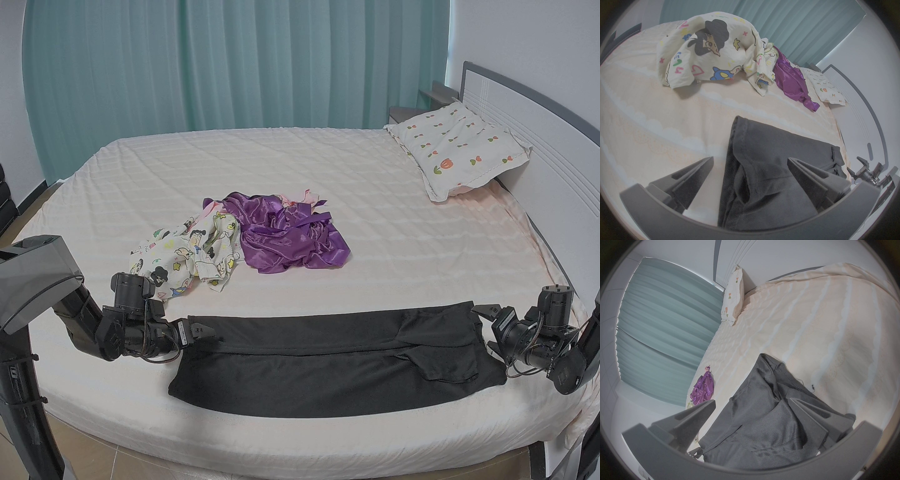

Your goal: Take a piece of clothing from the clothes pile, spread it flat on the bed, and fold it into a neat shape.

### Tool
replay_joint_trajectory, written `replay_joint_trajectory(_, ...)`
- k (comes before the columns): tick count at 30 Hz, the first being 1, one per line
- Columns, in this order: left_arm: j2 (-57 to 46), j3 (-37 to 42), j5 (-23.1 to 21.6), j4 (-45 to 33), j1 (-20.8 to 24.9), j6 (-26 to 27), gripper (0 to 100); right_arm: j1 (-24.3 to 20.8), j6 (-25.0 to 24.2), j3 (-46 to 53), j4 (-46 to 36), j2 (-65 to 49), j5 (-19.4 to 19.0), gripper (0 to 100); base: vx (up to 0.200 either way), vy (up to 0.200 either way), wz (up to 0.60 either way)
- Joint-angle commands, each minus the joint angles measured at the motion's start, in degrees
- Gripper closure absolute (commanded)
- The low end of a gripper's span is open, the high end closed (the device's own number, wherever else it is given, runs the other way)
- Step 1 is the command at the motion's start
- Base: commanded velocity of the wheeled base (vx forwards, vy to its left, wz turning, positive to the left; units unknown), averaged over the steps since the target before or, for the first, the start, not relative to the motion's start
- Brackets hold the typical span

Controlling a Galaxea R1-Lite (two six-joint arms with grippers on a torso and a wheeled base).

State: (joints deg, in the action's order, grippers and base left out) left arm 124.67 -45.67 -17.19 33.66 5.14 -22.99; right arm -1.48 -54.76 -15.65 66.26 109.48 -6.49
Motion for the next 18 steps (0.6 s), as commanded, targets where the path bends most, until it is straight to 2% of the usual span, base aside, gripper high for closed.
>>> replay_joint_trajectory(1,-0.4,1.46,-1.71,0.27,0.22,0.14,0,0.07,0.0,0.1,0.01,0.47,-0.02,0,0.0,0.0,0.0)
replay_joint_trajectory(5,-1.98,1.72,-3.11,0.27,0.22,0.49,0,-0.02,0.0,0.54,0.01,0.56,-0.19,0,0.0,0.0,0.0)
replay_joint_trajectory(13,-0.92,2.16,-8.12,0.18,-0.31,4.97,0,-0.02,-0.08,1.15,0.37,0.64,-0.19,0,0.0,0.0,0.0)
replay_joint_trajectory(18,0.22,1.9,-8.74,0.36,-0.31,5.94,0,-0.02,0.0,1.06,0.45,1.08,-0.19,0,0.0,0.0,0.0)
